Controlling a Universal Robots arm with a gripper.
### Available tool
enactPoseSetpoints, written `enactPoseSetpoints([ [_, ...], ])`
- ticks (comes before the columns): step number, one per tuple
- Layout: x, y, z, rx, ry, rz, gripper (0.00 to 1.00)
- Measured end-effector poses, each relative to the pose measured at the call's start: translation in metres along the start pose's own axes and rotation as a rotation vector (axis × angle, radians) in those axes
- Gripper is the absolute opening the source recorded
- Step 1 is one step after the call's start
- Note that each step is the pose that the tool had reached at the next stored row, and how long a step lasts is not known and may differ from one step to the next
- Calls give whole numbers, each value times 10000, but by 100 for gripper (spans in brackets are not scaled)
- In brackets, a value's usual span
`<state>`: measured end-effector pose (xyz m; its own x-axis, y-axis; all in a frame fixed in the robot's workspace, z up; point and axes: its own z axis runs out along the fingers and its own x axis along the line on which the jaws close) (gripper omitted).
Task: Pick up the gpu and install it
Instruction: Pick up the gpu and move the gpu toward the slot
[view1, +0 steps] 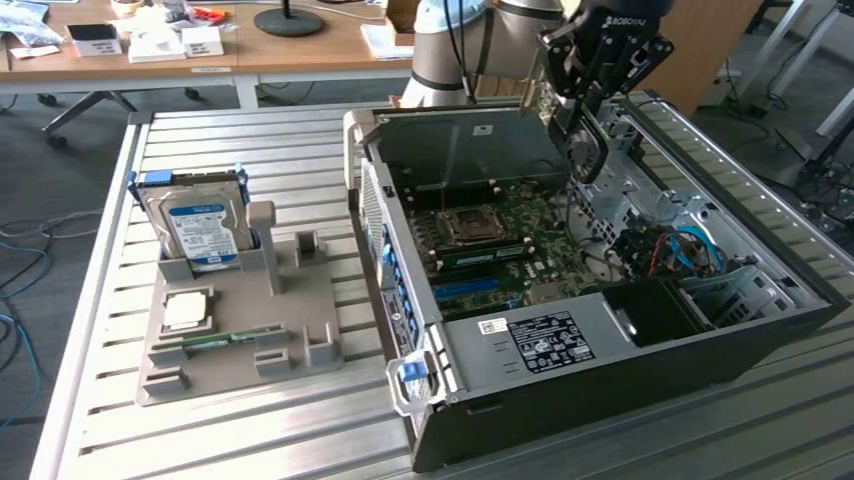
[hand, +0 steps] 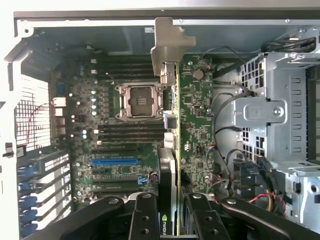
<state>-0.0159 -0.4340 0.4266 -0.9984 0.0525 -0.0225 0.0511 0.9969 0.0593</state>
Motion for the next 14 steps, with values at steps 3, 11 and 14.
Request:
enactPoseSetpoints([
  [3, -64, 4, 2, 0, 0, -1, 27],
  [11, -243, 13, 6, 0, 0, -1, 27],
  [14, -305, 17, 8, -1, 0, 1, 27],
])
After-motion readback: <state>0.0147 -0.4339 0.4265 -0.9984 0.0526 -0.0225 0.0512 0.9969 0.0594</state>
